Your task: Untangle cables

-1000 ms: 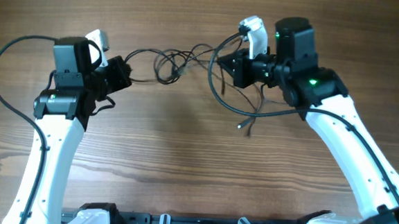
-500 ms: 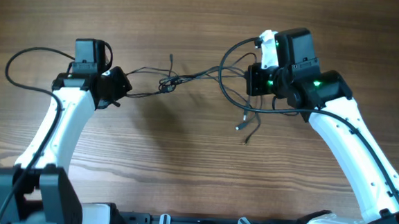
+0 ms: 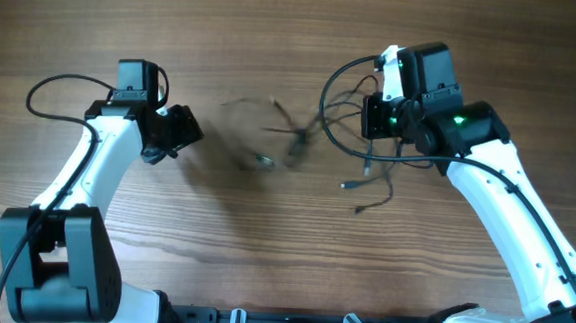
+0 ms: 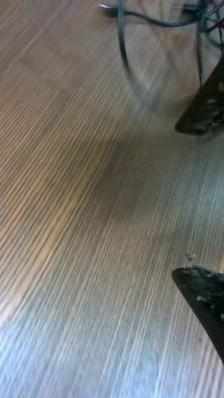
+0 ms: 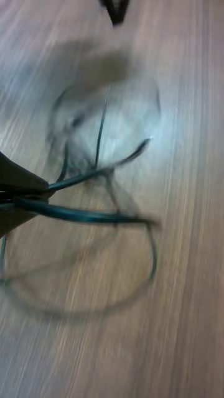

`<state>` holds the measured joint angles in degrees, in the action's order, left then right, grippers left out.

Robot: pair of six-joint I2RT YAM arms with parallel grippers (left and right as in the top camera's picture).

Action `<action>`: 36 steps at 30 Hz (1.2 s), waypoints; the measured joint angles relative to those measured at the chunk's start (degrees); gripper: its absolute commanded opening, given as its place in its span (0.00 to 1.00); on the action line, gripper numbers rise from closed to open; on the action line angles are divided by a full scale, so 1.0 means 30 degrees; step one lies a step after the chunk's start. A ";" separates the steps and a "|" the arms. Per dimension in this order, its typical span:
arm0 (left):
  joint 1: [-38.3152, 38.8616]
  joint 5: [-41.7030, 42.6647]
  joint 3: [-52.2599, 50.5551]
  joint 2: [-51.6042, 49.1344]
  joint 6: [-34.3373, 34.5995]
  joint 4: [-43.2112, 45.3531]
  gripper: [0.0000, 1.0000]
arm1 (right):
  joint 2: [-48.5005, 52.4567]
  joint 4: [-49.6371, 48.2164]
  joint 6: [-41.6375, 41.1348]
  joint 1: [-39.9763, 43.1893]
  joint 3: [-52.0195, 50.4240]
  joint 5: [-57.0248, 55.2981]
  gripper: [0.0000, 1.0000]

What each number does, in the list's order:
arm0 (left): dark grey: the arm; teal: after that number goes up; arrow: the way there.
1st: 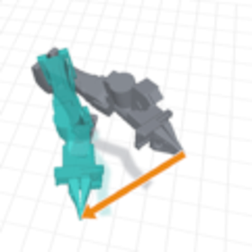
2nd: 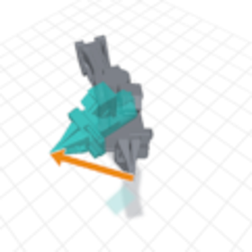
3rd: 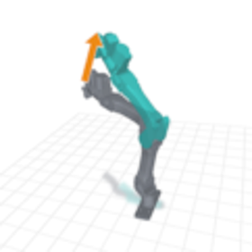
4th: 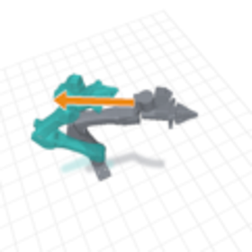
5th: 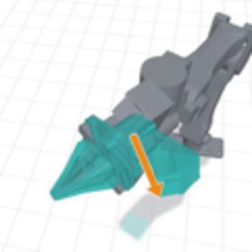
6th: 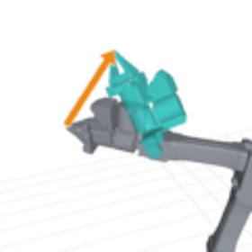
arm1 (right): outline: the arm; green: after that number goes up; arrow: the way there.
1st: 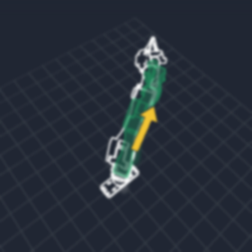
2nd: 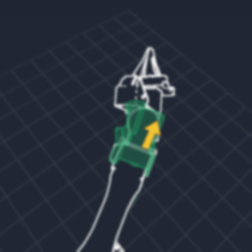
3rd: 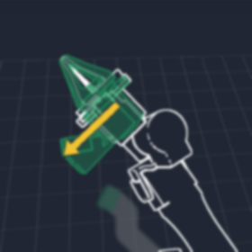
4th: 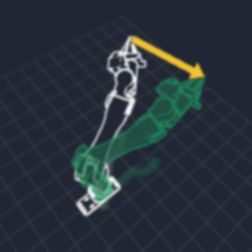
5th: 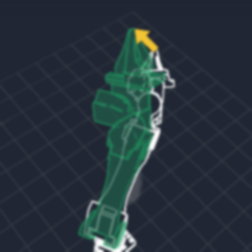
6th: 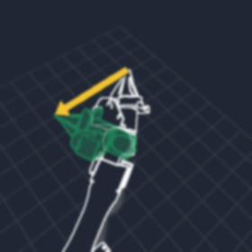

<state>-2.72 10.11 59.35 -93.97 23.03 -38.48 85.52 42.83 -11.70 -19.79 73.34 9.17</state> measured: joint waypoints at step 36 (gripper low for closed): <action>0.0029 1.1336 0.0000 -0.0036 -0.6659 0.1115 0.96 | 0.2499 -0.1020 -0.1231 -0.0889 0.0000 0.5435 0.38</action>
<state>-2.63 44.12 59.35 -94.08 3.05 -35.14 93.01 39.77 -15.40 -22.46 73.34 25.47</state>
